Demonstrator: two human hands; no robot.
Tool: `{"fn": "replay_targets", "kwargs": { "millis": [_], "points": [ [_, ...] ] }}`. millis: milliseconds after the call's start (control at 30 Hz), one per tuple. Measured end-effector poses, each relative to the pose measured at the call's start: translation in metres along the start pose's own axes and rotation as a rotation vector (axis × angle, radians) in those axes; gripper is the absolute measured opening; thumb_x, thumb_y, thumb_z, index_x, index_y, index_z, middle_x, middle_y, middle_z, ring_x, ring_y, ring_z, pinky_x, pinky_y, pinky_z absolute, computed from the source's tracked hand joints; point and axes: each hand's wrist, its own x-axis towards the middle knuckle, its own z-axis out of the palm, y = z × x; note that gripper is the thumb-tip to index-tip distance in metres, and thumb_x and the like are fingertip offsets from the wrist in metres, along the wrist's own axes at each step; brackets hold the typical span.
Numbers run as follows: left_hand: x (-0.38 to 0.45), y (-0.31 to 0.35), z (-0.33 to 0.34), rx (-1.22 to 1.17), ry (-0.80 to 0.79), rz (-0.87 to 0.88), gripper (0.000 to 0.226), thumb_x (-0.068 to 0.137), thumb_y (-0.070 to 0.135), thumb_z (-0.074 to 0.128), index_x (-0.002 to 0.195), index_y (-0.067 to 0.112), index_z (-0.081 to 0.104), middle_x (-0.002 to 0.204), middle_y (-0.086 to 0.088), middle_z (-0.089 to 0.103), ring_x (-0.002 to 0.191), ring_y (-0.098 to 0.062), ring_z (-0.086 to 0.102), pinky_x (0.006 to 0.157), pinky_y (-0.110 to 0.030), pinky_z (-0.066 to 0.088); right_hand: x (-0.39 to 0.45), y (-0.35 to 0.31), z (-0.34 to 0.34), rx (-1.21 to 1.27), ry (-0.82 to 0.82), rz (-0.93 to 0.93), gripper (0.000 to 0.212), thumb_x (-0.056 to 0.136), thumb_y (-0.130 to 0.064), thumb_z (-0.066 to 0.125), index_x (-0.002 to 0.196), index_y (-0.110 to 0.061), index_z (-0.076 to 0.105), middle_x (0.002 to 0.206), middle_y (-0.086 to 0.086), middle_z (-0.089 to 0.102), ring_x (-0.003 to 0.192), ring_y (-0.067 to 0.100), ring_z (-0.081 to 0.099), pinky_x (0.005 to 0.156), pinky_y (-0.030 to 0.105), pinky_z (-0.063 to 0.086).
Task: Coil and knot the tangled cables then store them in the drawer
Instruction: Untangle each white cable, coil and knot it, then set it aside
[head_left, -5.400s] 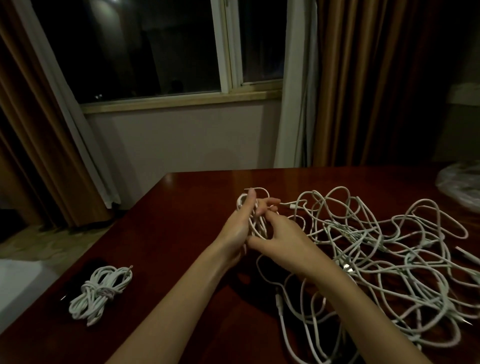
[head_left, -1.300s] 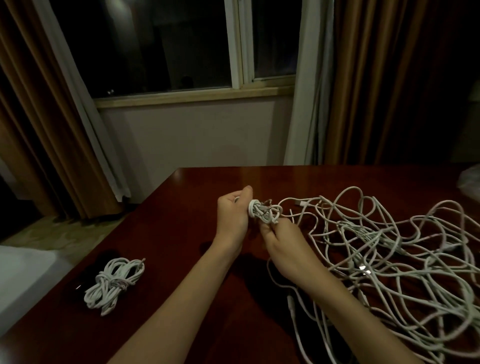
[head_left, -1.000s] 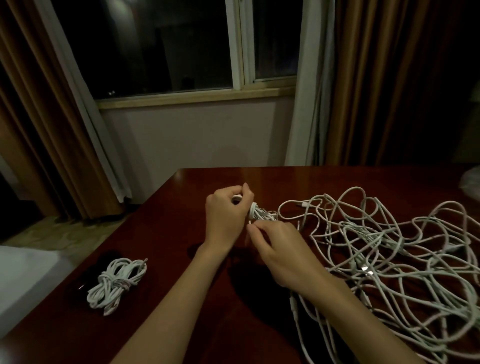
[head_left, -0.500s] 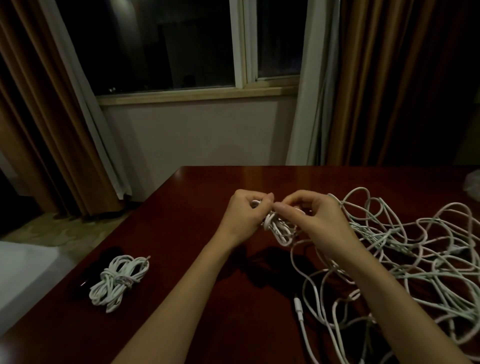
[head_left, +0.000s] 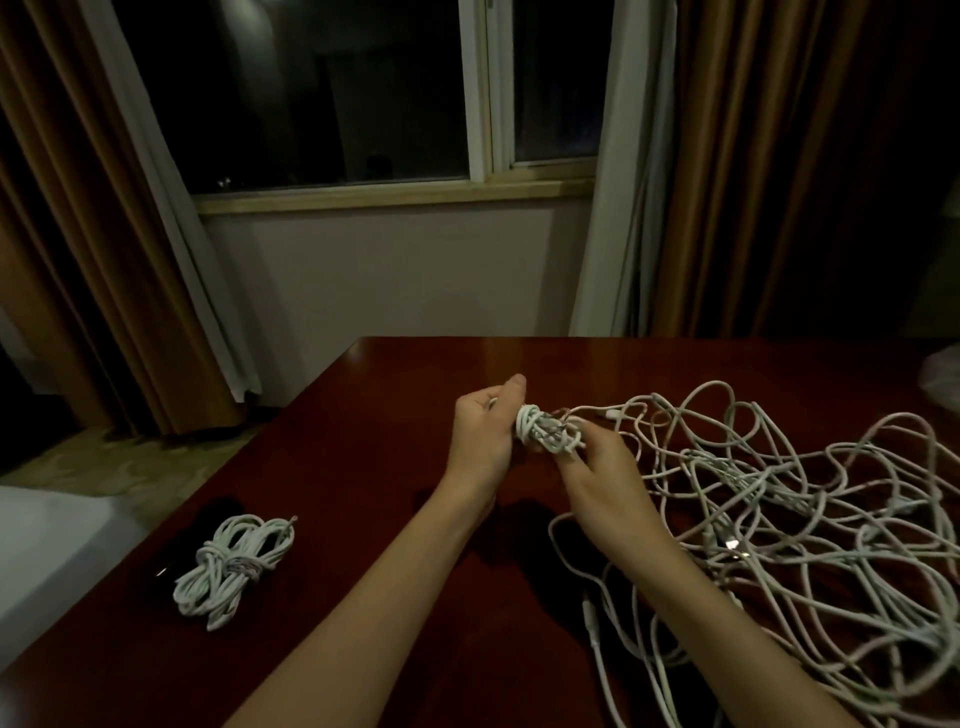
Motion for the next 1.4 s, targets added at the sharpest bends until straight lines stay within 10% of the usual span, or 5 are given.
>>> {"fn": "replay_targets", "kwargs": {
  "millis": [167,500,800,1100,1400],
  "points": [
    [0.005,-0.004,-0.008,0.139,0.146,0.146,0.054,0.099,0.018,0.051,0.047,0.018,0.037,0.043,0.006,0.037,0.041,-0.008,0.032,0.044,-0.024,0.029,-0.014,-0.013,0.013,-0.135,-0.231,0.004,0.033,0.102,-0.021,0.043,0.073,-0.016,0.058,0.059,-0.004,0.052,0.049,0.005,0.046,0.049,0.019,0.032],
    [0.010,-0.013,-0.025,0.490,-0.010,0.441,0.050,0.096,0.017,0.054,0.047,0.019,0.045,0.042,0.009,0.041,0.041,-0.008,0.037,0.045,-0.019,0.026,-0.003,-0.027,-0.024,-0.102,-0.059,-0.162,0.020,0.095,-0.026,0.058,0.081,-0.021,0.071,0.065,-0.009,0.065,0.064,0.002,0.060,0.057,0.013,0.043],
    [0.005,-0.008,-0.015,0.235,-0.244,0.225,0.050,0.091,0.023,0.055,0.049,0.001,0.041,0.045,0.005,0.036,0.042,-0.006,0.030,0.046,-0.020,0.027,0.008,-0.008,-0.037,0.246,-0.098,0.146,0.025,0.083,-0.029,0.071,0.083,-0.004,0.072,0.085,0.012,0.070,0.077,0.011,0.064,0.072,0.022,0.049],
    [0.001,-0.010,0.001,-0.147,-0.026,-0.120,0.043,0.098,0.027,0.053,0.063,0.003,0.057,0.052,-0.009,0.057,0.038,-0.014,0.052,0.040,-0.020,0.042,0.001,-0.008,-0.009,0.609,-0.091,0.353,0.018,0.094,-0.016,0.057,0.090,0.000,0.062,0.058,0.000,0.051,0.036,0.003,0.033,0.035,0.014,0.024],
    [0.002,-0.013,-0.009,0.239,0.206,0.225,0.054,0.097,0.016,0.054,0.046,0.015,0.038,0.041,0.009,0.035,0.040,-0.007,0.029,0.043,-0.023,0.024,-0.007,-0.008,0.006,0.306,-0.184,0.264,0.033,0.100,-0.020,0.048,0.072,-0.009,0.062,0.060,0.004,0.056,0.046,0.010,0.042,0.044,0.015,0.032]
  ]
}}
